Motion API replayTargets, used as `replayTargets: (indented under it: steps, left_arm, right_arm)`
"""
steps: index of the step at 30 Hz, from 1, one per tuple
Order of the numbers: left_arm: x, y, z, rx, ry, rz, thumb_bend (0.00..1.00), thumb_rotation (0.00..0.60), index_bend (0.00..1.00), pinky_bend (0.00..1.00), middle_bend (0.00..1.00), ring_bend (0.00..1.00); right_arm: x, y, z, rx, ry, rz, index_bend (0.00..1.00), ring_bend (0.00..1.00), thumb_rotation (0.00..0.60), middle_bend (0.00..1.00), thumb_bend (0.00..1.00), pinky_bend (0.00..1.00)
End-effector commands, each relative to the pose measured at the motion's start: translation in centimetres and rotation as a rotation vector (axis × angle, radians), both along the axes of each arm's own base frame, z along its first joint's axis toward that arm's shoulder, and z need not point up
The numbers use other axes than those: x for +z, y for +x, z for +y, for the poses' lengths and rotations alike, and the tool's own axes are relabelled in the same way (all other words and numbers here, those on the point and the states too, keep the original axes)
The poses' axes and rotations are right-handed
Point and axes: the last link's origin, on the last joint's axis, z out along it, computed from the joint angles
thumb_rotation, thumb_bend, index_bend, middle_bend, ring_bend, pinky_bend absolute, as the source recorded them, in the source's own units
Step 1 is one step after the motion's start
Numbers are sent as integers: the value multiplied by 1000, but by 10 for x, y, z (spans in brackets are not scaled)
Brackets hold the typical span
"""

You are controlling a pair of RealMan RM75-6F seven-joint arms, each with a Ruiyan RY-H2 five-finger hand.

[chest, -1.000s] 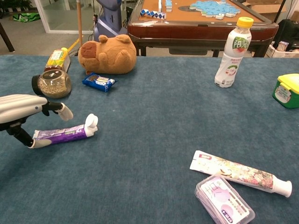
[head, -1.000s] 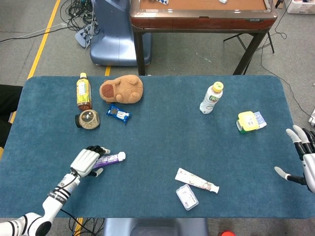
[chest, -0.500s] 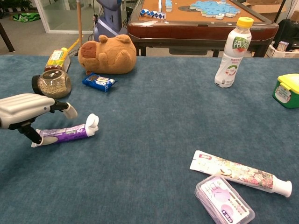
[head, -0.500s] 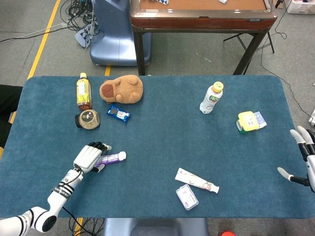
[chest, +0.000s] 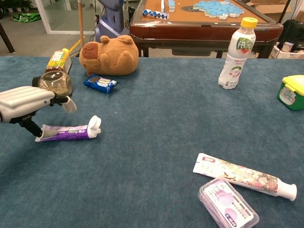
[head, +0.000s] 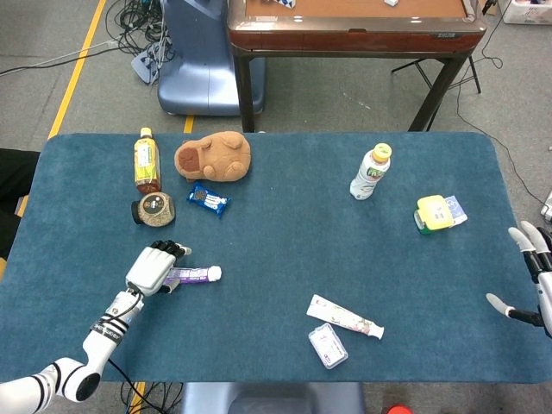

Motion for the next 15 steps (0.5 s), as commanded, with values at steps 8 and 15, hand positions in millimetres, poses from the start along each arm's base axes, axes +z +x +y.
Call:
replayTargets:
  steps: [8,15]
  left_arm:
    - [-10,5,-10,15,-60,-6,274,600,251,228,285,208]
    - [-13,1,2,4,-19,18,274,600,250,240,286,208]
  right_arm:
    - [0,-3,0,-8,2,-5,0,0,600,55,6,0]
    - [0,-4,2,-13,0,-5,0,0,600,55,6,0]
